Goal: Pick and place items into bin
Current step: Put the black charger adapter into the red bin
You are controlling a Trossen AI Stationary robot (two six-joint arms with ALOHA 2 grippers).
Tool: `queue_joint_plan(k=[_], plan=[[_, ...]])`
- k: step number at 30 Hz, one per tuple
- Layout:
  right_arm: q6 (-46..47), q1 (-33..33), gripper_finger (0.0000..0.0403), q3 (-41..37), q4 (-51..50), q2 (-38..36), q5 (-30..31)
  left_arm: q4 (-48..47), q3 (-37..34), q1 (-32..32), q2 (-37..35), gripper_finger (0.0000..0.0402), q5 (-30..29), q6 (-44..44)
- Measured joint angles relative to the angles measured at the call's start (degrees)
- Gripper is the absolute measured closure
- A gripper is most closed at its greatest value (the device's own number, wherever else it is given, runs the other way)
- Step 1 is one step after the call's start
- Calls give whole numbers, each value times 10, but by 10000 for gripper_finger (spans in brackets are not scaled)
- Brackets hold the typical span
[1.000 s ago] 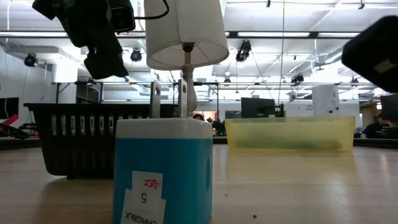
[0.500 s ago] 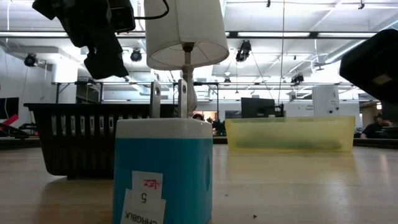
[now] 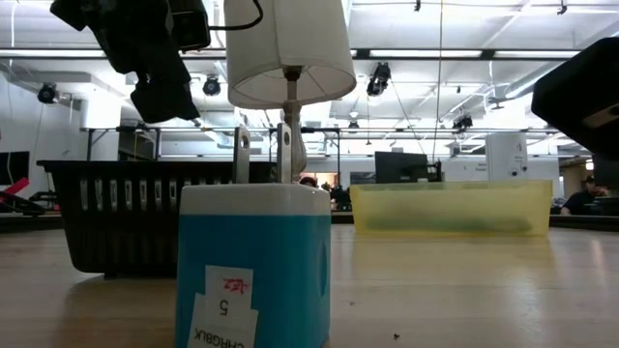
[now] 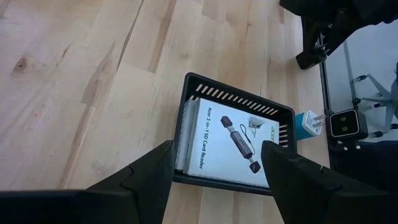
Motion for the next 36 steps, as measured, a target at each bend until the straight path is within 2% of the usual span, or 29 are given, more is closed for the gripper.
queue_joint_plan(k=[6, 15, 18, 23, 36], plan=[[-1, 0, 254, 0, 1, 0, -3, 0, 0, 0, 0, 177, 0, 0], [22, 0, 357, 1, 3, -1, -2, 0, 0, 0, 0, 177, 0, 0], [10, 0, 377, 1, 2, -1, 4, 0, 0, 0, 0, 177, 0, 0], [12, 0, 381, 0, -19, 0, 17, 0, -1, 0, 0, 177, 0, 0], [95, -6, 340, -1, -105, 2, 49, 0, -1, 0, 0, 177, 0, 0]])
